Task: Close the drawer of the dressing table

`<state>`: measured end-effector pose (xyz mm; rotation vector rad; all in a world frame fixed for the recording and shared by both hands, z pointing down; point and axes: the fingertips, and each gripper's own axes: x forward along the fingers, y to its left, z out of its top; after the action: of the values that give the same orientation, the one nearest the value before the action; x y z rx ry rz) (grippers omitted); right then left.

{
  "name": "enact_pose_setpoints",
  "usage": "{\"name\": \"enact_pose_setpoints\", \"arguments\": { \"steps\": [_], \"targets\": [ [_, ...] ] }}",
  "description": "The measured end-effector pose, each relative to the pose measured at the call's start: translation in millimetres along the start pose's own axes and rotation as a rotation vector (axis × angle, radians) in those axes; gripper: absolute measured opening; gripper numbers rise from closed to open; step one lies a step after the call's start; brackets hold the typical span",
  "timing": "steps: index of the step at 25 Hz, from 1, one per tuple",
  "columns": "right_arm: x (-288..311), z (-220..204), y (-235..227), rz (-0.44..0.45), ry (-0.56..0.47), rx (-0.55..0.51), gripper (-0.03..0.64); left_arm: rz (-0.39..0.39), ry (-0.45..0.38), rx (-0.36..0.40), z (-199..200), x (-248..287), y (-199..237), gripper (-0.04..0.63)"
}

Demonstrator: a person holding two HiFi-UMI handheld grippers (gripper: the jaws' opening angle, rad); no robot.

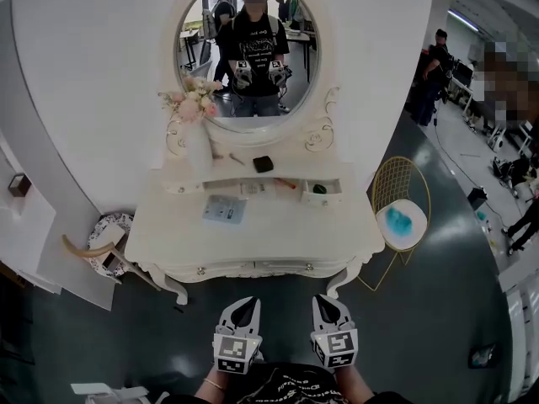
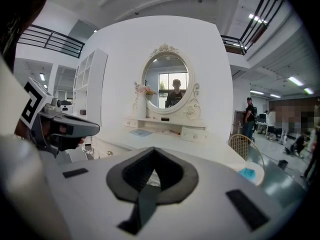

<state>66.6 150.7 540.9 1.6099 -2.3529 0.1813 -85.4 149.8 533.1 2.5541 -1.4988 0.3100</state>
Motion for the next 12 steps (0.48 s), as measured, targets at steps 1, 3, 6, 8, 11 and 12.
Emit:
{"name": "enact_pose_setpoints", "arguments": {
  "steps": [1,3,6,8,11,12],
  "targets": [
    [4.3,1.8,1.8,-0.007,-0.001,0.002,0.009,-0.008,0.000,0.004,1.3,1.5,4.8,0.017],
    [11.8,5.4,6.2,-0.019,-0.003,0.005,0.009,-0.021,0.001,0.014,3.0,3.5,14.4,0.017],
    [20.8,9.7,13.4,-0.034,-0.005,0.012,0.009,-0.038,0.004,0.018,3.2,6.7,27.5,0.017],
    [25.1,9.3,17.1,-0.043,-0.002,0.013,0.009,-0.044,0.002,0.014,2.6,9.5,34.7,0.017],
    [28.2,6.1,20.5,-0.055,0.010,0.021,0.009,-0.061,0.004,0.013,2.0,12.9,40.3,0.017],
    [28.5,4.5,21.4,-0.060,0.015,0.026,0.009,-0.068,0.008,0.014,1.1,13.4,41.3,0.017]
  ]
}}
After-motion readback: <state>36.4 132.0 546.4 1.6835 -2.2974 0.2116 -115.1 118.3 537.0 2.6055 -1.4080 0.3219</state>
